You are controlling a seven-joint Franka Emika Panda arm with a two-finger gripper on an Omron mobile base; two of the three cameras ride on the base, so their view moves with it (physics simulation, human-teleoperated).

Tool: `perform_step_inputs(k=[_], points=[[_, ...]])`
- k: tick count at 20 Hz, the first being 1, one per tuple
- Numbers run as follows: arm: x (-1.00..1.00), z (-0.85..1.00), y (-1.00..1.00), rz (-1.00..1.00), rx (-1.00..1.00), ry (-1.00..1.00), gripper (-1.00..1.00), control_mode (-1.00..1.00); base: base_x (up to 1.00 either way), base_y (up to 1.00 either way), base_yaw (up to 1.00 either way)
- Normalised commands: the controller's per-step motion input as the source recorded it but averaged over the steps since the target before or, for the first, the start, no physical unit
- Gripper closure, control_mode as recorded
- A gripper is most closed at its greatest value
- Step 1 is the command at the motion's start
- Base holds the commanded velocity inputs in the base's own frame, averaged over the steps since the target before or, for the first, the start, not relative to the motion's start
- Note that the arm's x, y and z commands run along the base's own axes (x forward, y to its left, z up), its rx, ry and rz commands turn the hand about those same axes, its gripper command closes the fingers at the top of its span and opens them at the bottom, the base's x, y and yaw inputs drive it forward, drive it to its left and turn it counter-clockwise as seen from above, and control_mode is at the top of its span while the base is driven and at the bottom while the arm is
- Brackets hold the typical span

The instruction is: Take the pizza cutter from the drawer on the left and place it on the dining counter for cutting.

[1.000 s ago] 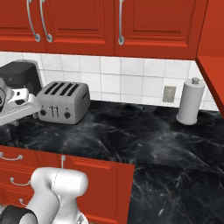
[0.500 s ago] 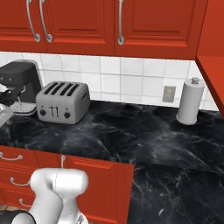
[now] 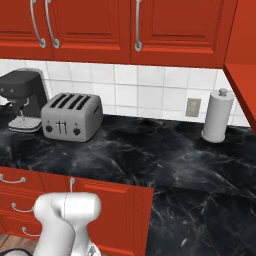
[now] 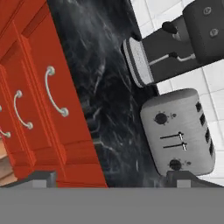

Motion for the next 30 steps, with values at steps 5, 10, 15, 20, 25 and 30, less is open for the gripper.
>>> perform_step_inputs(k=[5, 10, 15, 20, 25, 30], points=[[0.18, -0.71, 0.37, 0.03, -0.05, -0.27, -1.00, -1.00, 0.00, 0.00, 0.00], [0.14, -0.93, 0.41, 0.01, -0.13, -0.16, -1.00, -1.00, 0.00, 0.00, 0.00], [0.23, -0.97, 0.51, 0.00, -0.19, -0.13, -1.00, -1.00, 0.00, 0.00, 0.00], [0.13, -0.60, 0.32, 0.00, -0.06, -0.17, -1.00, -1.00, 0.00, 0.00, 0.00], [0.26, -0.54, 0.21, 0.00, -0.11, -0.25, -1.00, -1.00, 0.00, 0.00, 0.00], [0.57, -0.38, 0.05, 0.00, -0.07, -0.19, -1.00, -1.00, 0.00, 0.00, 0.00]])
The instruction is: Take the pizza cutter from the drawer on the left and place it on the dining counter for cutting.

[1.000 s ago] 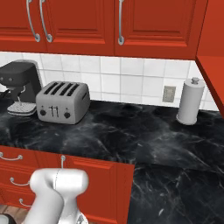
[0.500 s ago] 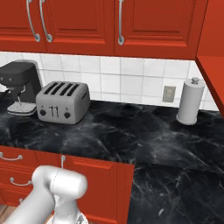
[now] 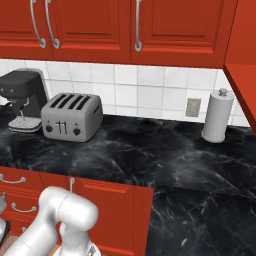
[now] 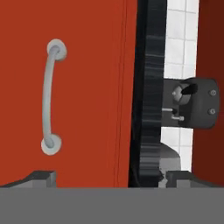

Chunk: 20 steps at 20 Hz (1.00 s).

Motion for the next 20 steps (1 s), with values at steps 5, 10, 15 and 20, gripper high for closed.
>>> perform_step_inputs(k=[5, 10, 15, 20], points=[[0.52, -0.09, 0.05, 0.00, 0.00, -0.02, -1.00, -1.00, 0.00, 0.00, 0.00], [0.18, -0.32, 0.27, 0.00, 0.00, 0.00, -1.00, -1.00, 0.00, 0.00, 0.00], [0.04, -0.44, 0.37, 0.00, 0.00, 0.00, -1.00, -1.00, 0.00, 0.00, 0.00], [0.22, -0.36, 0.22, 0.00, 0.00, 0.00, -1.00, -1.00, 0.00, 0.00, 0.00]])
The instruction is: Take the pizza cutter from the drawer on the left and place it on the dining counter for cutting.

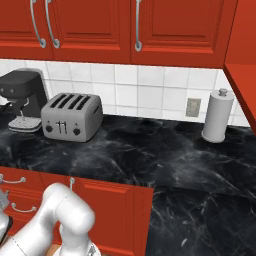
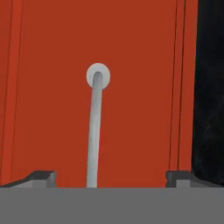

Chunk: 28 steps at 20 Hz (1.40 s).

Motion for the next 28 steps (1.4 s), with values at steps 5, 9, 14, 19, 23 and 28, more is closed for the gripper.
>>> perform_step_inputs(k=[5, 9, 14, 19, 23, 28], points=[[0.39, -0.27, 0.01, 0.00, 0.00, 0.00, -1.00, -1.00, 0.00, 0.00, 0.00], [0.40, -0.31, 0.00, 0.00, 0.00, -0.01, -1.00, -1.00, 0.00, 0.00, 0.00], [0.30, -0.40, 0.00, 0.00, 0.00, -0.04, -1.00, -1.00, 0.00, 0.00, 0.00], [0.23, -0.48, 0.00, 0.00, 0.00, -0.08, -1.00, -1.00, 0.00, 0.00, 0.00], [0.26, -0.36, 0.00, 0.00, 0.00, -0.10, -1.00, -1.00, 0.00, 0.00, 0.00], [0.16, -0.22, 0.00, 0.00, 0.00, -0.10, 1.00, -1.00, 0.00, 0.00, 0.00]])
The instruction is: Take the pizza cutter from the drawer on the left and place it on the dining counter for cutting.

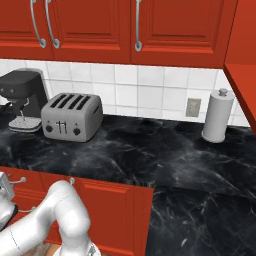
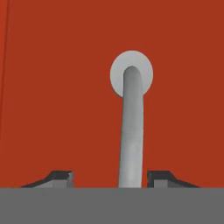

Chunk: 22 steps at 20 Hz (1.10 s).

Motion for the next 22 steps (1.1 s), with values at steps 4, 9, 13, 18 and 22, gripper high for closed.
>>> perform_step_inputs(k=[4, 9, 13, 18, 22], points=[[0.01, -0.22, 0.00, 0.00, 0.00, -0.08, 1.00, -1.00, 0.00, 0.00, 0.00], [-0.05, -0.15, 0.00, 0.00, 0.00, -0.06, 1.00, -1.00, 0.00, 0.00, 0.00], [-0.39, -0.06, 0.00, 0.00, 0.00, -0.04, 1.00, -1.00, 0.00, 0.00, 0.00], [-0.80, 0.00, -0.02, 0.00, 0.00, -0.06, 1.00, -1.00, 0.00, 0.00, 0.00], [-0.96, 0.00, -0.05, 0.00, 0.00, -0.07, 1.00, -1.00, 0.00, 0.00, 0.00]])
